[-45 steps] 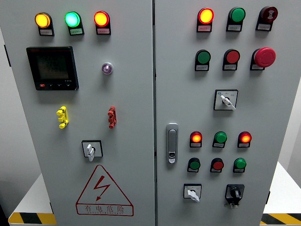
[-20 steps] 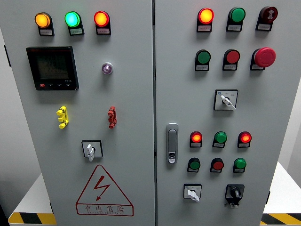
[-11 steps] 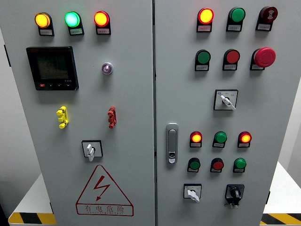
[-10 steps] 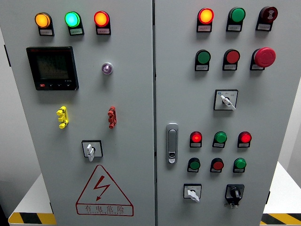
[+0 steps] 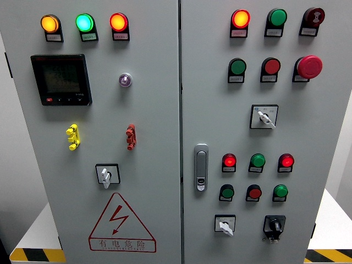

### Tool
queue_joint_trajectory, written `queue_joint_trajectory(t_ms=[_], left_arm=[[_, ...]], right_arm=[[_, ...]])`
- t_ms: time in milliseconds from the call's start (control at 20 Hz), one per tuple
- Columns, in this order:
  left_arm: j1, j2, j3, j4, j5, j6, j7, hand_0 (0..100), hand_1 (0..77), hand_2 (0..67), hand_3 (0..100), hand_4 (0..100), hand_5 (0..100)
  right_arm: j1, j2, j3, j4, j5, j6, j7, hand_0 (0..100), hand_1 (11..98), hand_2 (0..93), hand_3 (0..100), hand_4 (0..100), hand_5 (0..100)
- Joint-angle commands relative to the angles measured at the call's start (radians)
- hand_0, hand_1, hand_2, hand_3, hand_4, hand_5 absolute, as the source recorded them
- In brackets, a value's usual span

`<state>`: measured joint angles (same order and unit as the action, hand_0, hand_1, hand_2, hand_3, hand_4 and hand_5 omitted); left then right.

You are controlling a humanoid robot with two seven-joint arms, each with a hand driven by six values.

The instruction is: Turn on light switch 1

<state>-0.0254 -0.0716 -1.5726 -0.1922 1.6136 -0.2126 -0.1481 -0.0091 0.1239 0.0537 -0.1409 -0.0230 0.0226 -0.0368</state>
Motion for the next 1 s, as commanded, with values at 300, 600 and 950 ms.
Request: queue_joint_trajectory(t_ms=[300, 600, 950], left_arm=[[-0.044, -0.007, -0.158, -0.123, 0.014, -0.001, 0.013, 0, 1.2, 3.9, 0, 0, 0], [-0.033, -0.027, -0.207, -0.468, 0.012, -0.008, 0.128, 0, 16.1, 8.4, 5, 18, 13], [0.001, -0.025, -0.179, -0.832, -0.001, -0.117, 0.229, 0, 25.9, 21.0, 31, 47, 33]], right_arm=[[0.000, 0.0004, 0.000, 0.000, 0.000, 0.000, 0.000, 0, 20.2, 0.0, 20, 19, 10], [0.000, -0.0011, 0.000, 0.000, 0.000, 0.000, 0.000, 0, 20.3, 0.0, 20, 19, 10], [0.000, -0.0011, 0.000, 0.000, 0.000, 0.000, 0.000, 0, 20.3, 0.0, 20, 19, 10]])
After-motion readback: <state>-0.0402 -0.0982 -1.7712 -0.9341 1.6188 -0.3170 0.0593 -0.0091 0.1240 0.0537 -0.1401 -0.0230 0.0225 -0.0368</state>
